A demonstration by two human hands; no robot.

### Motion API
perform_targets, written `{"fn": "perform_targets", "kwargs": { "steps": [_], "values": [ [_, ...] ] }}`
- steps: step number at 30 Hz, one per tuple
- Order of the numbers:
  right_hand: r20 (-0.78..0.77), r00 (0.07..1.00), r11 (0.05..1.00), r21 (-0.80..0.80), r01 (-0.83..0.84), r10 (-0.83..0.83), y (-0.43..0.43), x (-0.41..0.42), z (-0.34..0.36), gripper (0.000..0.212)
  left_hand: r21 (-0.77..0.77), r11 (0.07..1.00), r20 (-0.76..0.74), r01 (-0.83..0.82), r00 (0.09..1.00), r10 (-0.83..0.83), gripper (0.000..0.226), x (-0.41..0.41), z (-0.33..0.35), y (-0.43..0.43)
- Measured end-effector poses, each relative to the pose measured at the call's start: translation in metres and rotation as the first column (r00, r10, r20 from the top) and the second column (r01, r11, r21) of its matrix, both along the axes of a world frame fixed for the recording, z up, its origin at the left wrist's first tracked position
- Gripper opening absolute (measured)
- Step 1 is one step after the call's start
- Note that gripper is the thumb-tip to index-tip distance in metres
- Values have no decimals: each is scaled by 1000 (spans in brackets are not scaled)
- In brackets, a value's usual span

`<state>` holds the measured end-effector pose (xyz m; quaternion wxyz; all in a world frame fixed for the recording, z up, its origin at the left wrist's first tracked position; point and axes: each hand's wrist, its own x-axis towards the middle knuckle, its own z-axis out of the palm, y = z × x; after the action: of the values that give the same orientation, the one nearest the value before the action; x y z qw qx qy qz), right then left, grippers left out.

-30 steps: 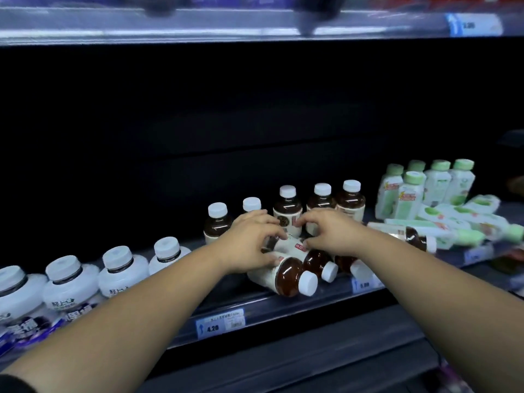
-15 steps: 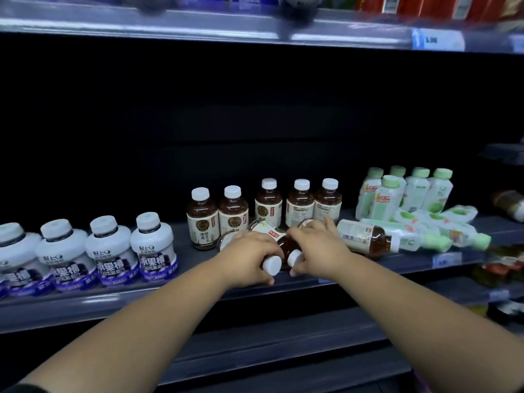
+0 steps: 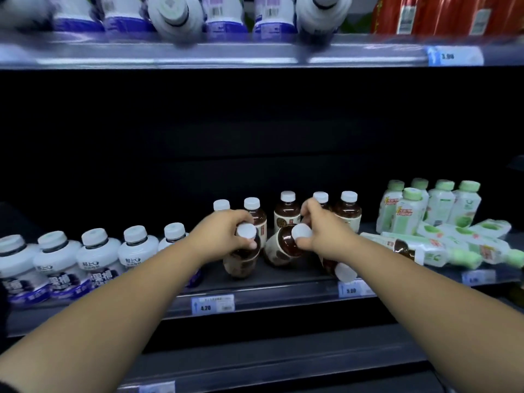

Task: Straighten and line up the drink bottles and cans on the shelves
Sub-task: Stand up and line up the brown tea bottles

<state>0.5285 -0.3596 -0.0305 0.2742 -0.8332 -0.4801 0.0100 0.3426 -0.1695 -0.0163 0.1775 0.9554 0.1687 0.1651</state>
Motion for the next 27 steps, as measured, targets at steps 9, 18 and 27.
{"fn": "perform_targets", "kwargs": {
  "steps": [9, 18, 27],
  "values": [
    [-120, 986, 992, -31, -124, 119, 50, -20, 25, 23, 65, 993, -186, -100, 976, 111, 36, -19, 23, 43],
    [-270, 944, 982, 67, -178, 189, 74, -31, 22, 27, -60, 998, -241, 3, 970, -17, 33, -20, 30, 49],
    [-317, 920, 973, 78, -217, 231, 82, -27, 18, 27, -171, 984, -244, 47, 966, -89, 37, -16, 27, 55]
  ]
}}
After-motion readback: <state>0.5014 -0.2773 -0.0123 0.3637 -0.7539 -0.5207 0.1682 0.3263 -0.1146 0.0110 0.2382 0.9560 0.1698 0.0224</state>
